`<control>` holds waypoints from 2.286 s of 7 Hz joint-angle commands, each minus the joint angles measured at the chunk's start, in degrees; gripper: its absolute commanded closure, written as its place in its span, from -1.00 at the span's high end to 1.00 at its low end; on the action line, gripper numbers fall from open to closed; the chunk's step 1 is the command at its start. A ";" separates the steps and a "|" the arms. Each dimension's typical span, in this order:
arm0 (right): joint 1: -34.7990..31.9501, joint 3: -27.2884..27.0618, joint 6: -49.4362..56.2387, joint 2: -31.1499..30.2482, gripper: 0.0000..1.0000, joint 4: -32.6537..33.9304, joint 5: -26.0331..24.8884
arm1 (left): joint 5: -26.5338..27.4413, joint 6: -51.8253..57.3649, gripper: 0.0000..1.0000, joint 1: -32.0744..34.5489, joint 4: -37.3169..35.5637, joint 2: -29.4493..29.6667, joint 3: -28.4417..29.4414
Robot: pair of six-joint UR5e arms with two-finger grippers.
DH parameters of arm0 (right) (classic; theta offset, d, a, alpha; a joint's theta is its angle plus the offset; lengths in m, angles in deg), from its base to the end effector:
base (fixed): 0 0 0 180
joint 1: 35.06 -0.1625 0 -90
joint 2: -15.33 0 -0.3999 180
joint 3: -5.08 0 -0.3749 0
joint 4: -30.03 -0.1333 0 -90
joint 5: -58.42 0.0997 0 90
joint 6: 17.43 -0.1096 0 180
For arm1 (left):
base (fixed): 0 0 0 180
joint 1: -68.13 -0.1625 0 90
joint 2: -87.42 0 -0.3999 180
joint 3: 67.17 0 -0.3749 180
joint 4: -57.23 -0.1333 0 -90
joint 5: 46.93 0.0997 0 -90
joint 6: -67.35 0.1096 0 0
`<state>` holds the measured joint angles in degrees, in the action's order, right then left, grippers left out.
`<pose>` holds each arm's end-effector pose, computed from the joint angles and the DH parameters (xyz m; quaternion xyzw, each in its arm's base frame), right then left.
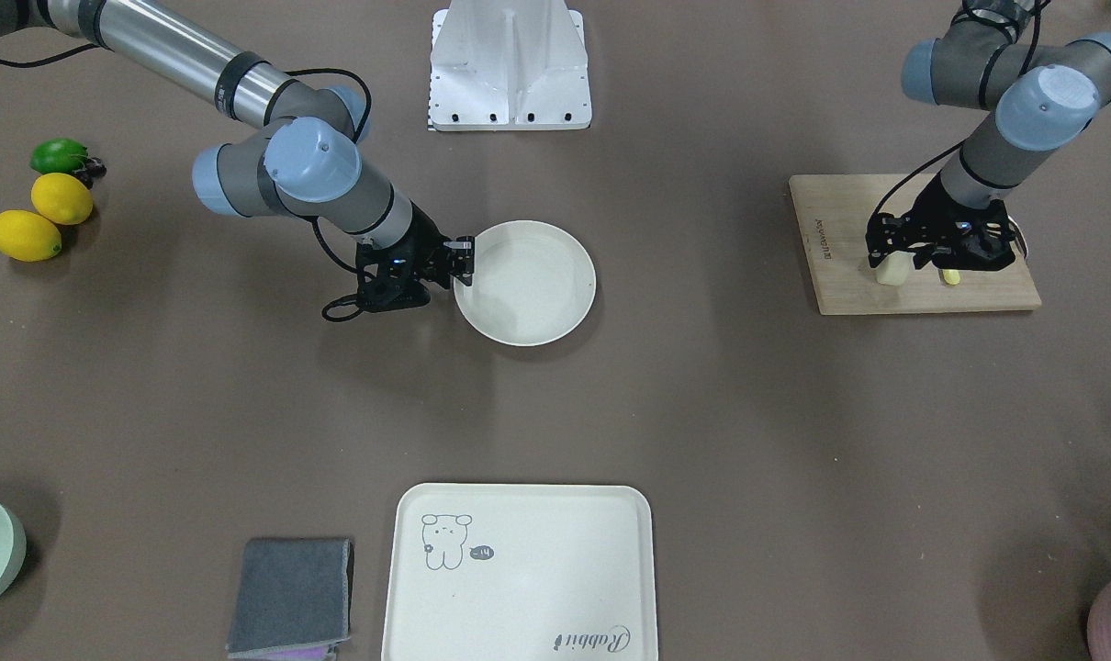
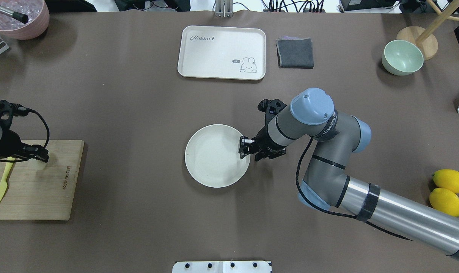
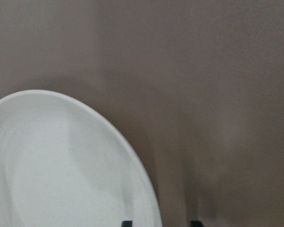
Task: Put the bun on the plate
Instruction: 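Release the plate and lift the right gripper while the left reaches the bun, then carry the pale bun with the left gripper over the white plate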
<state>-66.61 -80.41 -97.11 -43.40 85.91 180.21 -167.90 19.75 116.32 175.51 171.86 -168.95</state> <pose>-0.5333 -0.4161 0.2937 -0.0464 -0.5395 0.0164 0.8406 0.2556 -0.4011 0.5409 0.0237 0.3823 0.0326 0.9232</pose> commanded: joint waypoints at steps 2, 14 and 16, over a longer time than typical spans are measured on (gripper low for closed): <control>-1.31 -1.52 -0.03 -0.51 0.99 0.29 0.21 | -0.14 0.06 -0.25 -0.12 0.98 -0.41 0.35; -24.08 -6.53 27.74 -19.22 0.99 3.89 15.06 | 13.57 -29.13 -0.30 -22.18 -21.52 50.39 14.40; -24.08 -6.71 27.74 -19.32 0.99 3.89 15.06 | 13.57 -29.12 -0.04 -22.18 -21.34 50.74 15.38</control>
<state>-90.69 -87.01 -69.39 -62.60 89.80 195.27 -154.38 -9.41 94.19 154.05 222.35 -154.24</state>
